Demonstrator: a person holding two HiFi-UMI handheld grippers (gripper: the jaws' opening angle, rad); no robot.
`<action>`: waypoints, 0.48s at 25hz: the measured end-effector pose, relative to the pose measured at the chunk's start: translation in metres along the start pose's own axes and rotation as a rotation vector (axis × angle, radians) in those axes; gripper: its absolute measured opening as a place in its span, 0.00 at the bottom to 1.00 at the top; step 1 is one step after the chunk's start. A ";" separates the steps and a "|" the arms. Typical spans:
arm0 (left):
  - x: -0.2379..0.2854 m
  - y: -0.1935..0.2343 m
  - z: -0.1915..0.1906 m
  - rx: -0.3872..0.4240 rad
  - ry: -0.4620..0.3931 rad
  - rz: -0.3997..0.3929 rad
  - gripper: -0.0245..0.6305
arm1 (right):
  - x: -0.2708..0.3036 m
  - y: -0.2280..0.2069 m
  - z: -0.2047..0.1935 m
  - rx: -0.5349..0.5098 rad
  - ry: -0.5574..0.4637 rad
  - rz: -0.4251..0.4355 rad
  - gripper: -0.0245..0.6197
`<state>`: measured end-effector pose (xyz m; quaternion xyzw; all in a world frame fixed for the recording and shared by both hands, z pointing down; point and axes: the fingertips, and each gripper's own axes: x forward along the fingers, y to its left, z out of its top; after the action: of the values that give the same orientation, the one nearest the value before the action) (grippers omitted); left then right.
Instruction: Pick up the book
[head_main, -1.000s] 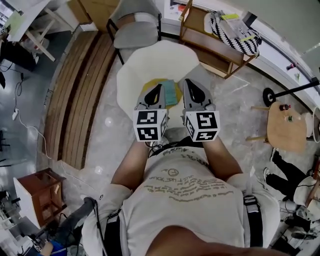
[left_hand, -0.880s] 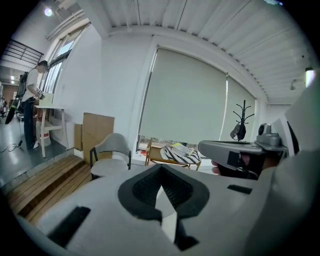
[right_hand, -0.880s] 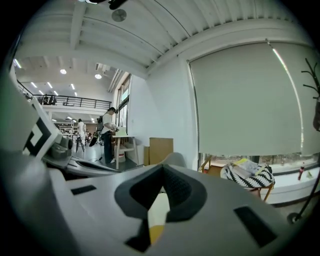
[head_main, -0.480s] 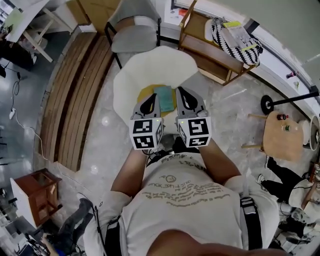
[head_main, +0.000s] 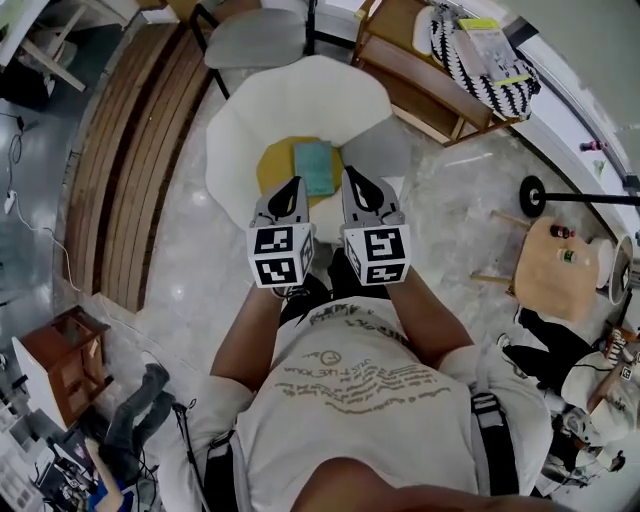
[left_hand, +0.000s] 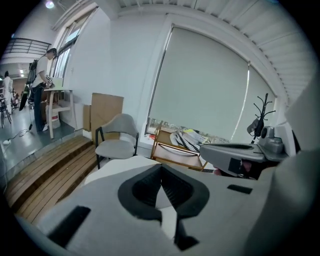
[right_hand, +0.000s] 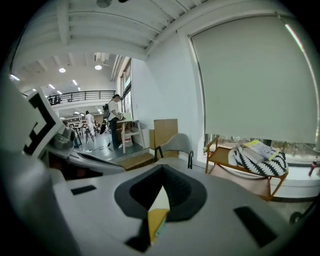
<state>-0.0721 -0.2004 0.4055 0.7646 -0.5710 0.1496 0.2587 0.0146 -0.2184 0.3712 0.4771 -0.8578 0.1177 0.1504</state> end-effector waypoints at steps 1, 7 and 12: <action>0.007 0.002 -0.006 -0.008 0.012 0.009 0.07 | 0.005 -0.002 -0.010 -0.004 0.023 0.009 0.08; 0.041 0.010 -0.037 -0.071 0.070 0.056 0.07 | 0.035 -0.020 -0.054 -0.008 0.110 0.049 0.08; 0.071 0.030 -0.081 -0.138 0.113 0.096 0.07 | 0.062 -0.025 -0.086 -0.007 0.091 0.060 0.08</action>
<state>-0.0735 -0.2177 0.5157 0.7070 -0.6003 0.1650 0.3354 0.0175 -0.2500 0.4755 0.4449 -0.8645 0.1405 0.1872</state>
